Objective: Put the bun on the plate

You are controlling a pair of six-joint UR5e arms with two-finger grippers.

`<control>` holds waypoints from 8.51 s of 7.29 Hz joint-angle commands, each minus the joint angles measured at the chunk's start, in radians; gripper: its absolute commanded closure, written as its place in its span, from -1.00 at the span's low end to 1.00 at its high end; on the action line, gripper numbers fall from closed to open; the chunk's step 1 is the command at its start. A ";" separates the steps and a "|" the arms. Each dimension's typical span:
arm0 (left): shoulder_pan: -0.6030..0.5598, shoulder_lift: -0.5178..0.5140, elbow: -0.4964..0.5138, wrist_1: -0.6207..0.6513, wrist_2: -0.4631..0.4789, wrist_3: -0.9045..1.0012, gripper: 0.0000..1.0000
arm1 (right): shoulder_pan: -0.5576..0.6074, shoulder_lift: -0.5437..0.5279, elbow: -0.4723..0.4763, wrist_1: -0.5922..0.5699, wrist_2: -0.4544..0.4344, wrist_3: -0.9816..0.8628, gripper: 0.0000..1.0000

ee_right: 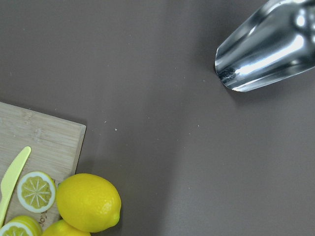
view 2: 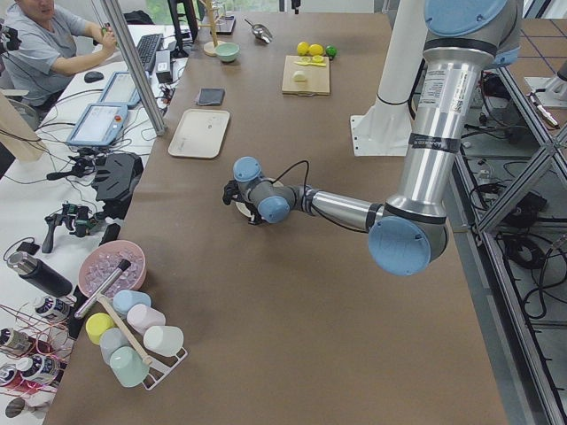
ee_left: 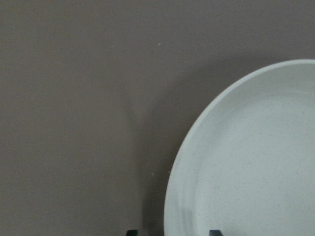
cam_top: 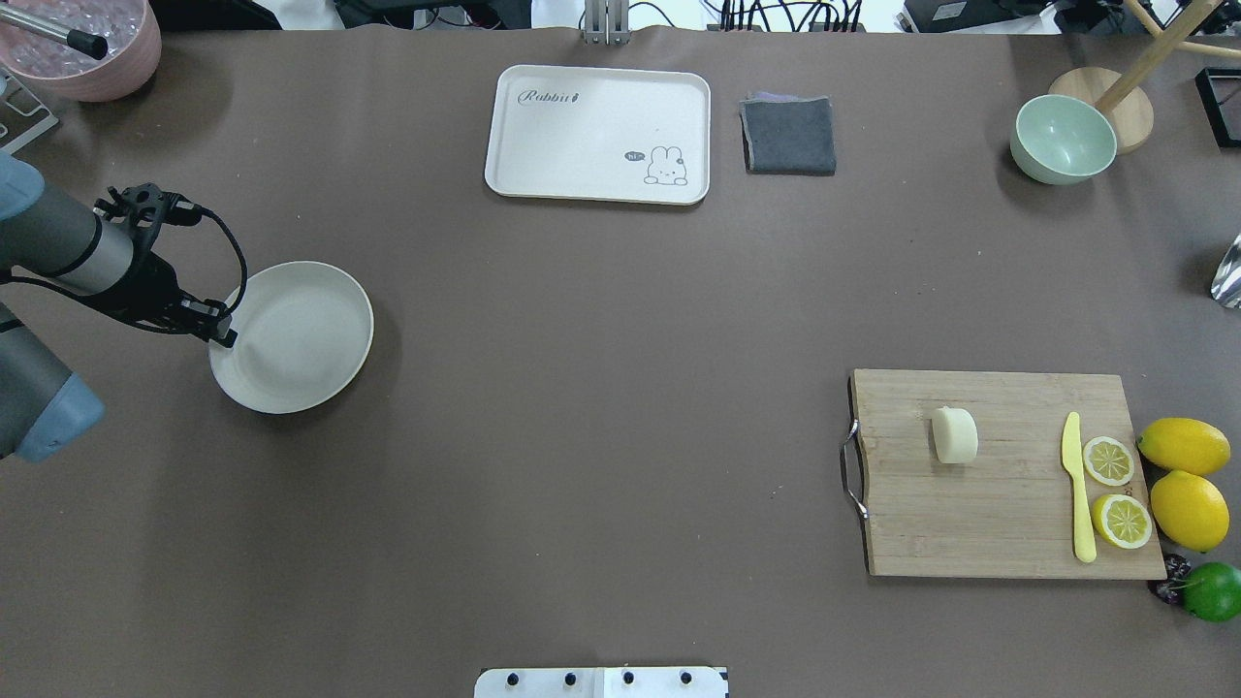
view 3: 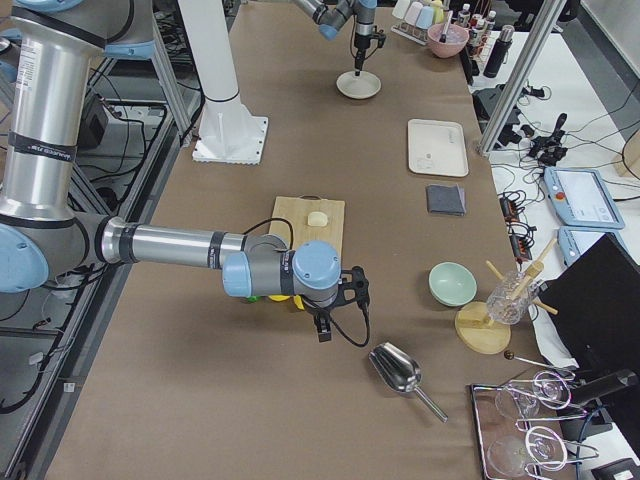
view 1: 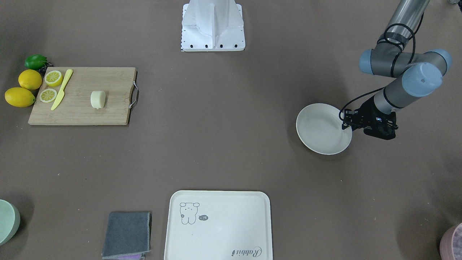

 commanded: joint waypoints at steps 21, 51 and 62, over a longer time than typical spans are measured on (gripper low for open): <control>0.355 -0.440 0.014 0.013 0.283 -0.583 -0.95 | -0.850 0.295 0.117 0.123 -0.361 1.126 -0.69; -0.415 0.382 -0.333 0.231 -0.065 0.531 -0.94 | -0.469 0.473 0.042 -0.054 -0.191 0.621 -1.00; -0.567 0.347 -0.373 0.481 -0.123 0.537 -0.95 | 0.006 0.163 -0.180 -0.058 -0.190 -0.085 -1.00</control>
